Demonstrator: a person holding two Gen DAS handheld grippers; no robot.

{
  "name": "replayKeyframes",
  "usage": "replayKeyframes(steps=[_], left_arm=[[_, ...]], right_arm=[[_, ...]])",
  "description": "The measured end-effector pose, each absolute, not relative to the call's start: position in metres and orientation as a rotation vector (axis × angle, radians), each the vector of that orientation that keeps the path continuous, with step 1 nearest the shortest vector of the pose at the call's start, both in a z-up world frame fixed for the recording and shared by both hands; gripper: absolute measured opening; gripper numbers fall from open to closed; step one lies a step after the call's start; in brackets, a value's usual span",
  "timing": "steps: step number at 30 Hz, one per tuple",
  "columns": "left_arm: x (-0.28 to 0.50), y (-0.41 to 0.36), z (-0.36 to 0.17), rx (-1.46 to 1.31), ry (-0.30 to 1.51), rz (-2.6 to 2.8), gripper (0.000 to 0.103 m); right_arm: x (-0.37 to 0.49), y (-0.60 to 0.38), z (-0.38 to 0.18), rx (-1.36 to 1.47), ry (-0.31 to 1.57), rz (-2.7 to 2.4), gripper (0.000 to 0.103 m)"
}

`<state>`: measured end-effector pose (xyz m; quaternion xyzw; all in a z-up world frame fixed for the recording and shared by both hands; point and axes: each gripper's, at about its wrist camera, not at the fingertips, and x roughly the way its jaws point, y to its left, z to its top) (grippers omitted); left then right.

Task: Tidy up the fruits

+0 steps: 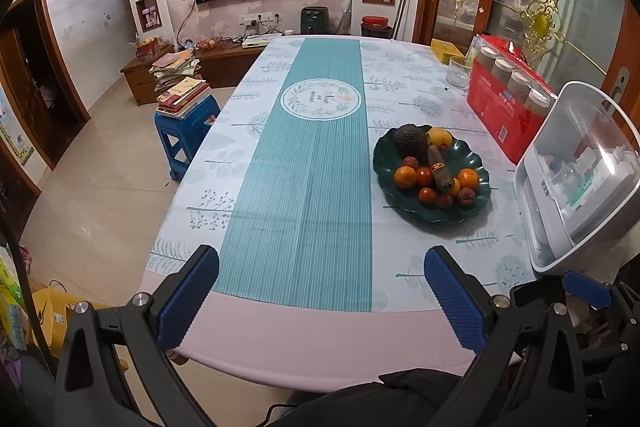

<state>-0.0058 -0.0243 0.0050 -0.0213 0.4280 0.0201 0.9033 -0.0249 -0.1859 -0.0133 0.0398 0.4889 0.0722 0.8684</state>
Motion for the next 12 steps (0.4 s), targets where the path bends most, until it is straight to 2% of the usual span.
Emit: replayKeyframes(steps=[12], left_arm=[[0.0006, -0.0249, -0.0003, -0.032, 0.892, 0.033, 0.102]], right_arm=[[-0.0191, -0.1903, -0.0179, 0.096, 1.046, 0.134, 0.103]])
